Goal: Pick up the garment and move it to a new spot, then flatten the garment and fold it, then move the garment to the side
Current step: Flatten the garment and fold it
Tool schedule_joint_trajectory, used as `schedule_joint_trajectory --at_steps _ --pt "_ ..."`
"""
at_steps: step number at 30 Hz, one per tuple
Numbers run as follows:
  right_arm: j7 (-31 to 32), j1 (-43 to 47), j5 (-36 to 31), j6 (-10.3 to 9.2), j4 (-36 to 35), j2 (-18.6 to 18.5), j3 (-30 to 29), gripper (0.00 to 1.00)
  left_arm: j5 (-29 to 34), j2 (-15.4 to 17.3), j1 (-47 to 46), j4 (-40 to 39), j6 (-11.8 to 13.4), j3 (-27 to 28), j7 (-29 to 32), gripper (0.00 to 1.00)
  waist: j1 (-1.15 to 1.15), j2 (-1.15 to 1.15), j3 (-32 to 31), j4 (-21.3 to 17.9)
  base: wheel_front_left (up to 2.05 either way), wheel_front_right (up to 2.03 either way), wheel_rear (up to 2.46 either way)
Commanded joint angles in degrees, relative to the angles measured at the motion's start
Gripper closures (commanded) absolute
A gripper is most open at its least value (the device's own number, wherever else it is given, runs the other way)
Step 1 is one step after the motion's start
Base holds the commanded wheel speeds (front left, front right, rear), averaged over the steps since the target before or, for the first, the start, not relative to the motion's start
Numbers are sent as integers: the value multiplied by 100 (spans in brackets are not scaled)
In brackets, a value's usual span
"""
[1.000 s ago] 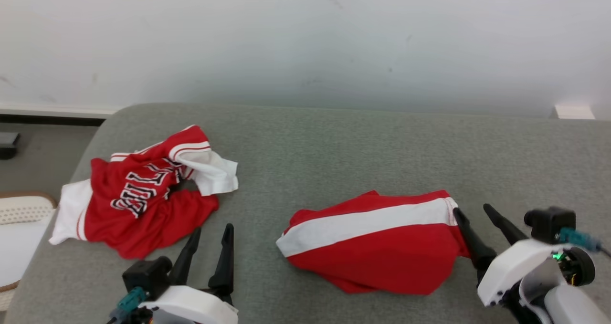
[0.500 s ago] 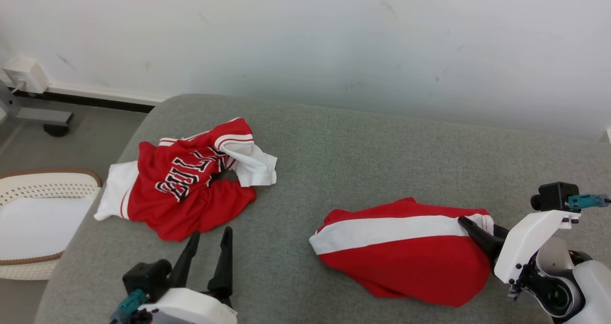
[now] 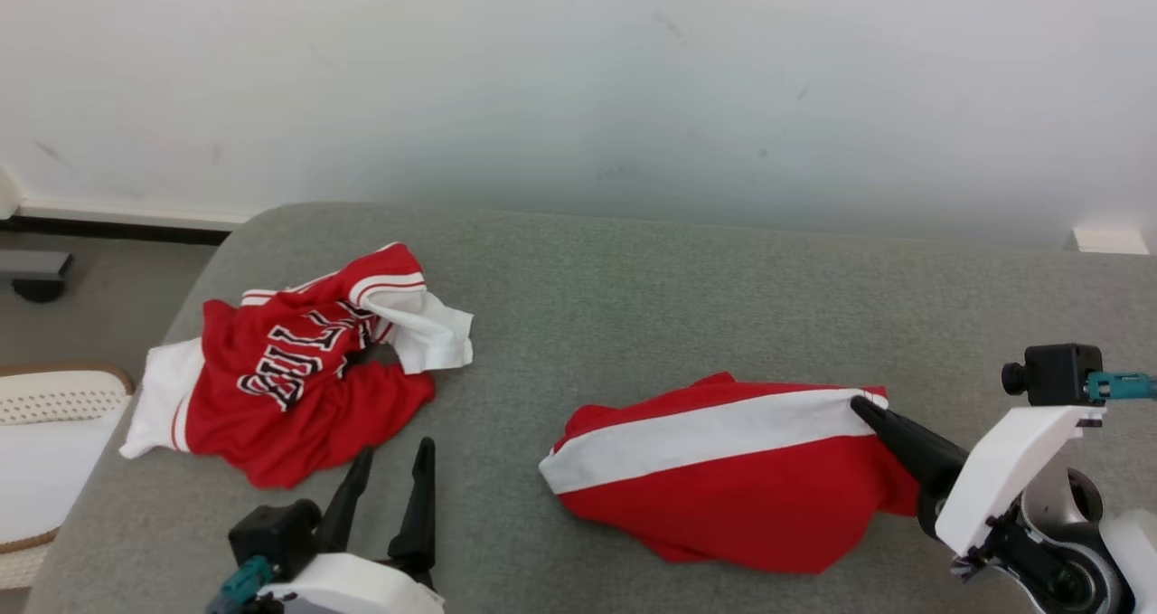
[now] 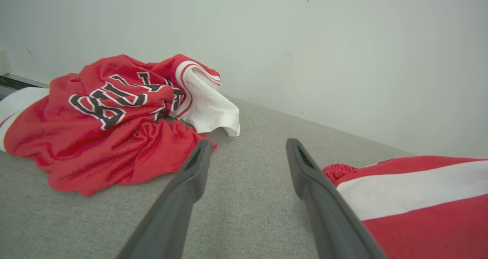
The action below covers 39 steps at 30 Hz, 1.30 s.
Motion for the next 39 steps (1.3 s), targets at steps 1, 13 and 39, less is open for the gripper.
schedule_joint_trajectory --at_steps 1,13,39 --pt "99 237 204 -11 -311 -158 22 100 77 1 73 -18 -19 38 -3 0 0 0 -35 -194 0 0 0" --pt "675 1689 483 -11 -1815 -1322 81 100 171 54 157 -59 -36 228 -3 0 0 0 -40 -882 0 0 0" --pt "-541 2005 -233 -11 -617 -1212 -580 0 220 100 246 -136 -64 474 -3 0 0 0 -83 -990 0 0 0"
